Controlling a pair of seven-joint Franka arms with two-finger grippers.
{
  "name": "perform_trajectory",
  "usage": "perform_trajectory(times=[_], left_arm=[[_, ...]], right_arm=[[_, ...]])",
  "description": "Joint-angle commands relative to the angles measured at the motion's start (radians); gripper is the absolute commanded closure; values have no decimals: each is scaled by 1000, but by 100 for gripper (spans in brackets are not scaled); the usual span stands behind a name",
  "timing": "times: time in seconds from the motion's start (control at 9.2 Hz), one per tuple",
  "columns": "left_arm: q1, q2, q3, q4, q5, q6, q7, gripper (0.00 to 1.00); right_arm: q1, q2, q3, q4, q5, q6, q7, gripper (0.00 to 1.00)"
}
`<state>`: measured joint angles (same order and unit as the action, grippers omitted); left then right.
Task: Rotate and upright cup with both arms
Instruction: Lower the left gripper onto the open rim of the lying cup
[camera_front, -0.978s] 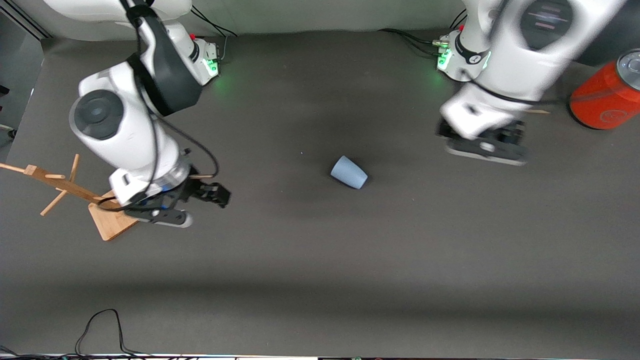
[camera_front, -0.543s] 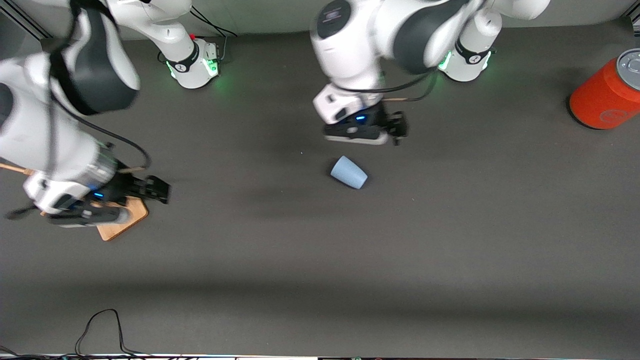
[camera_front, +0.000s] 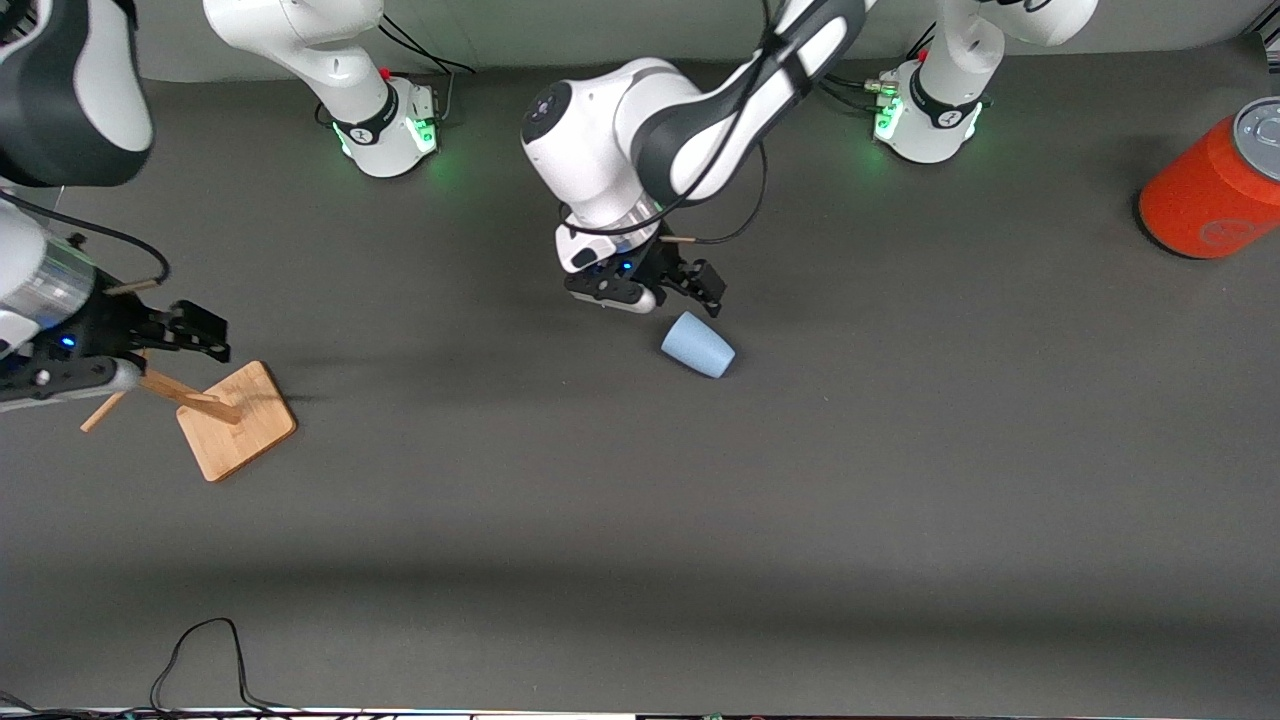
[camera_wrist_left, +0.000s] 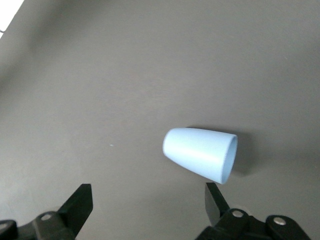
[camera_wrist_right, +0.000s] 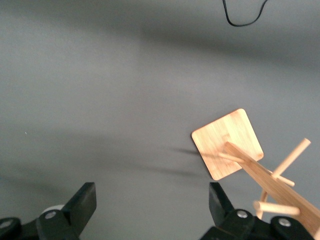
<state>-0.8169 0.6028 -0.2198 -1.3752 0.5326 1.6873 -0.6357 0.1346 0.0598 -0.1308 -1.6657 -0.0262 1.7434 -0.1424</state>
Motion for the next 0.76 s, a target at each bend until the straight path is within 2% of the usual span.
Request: perform_trajectory(times=[0.0,0.11,0.33,0.65], left_arm=[[-97,67,20,44,45,11,-2,0],[-105,93,17,41,120,37,-1,0],[-136,146,17,27,177,78,13,0],[-163,227,17,-14,328,83,25,1]], right_arm=[[8,-61,-12,-57,23,-8,-20,0],[8,-61,-15,-57,23,-8,-13,0],[8,-61,-26,-54,23,-5,-14,0],[14,-55,-24,-55,23,-7,-11,0]])
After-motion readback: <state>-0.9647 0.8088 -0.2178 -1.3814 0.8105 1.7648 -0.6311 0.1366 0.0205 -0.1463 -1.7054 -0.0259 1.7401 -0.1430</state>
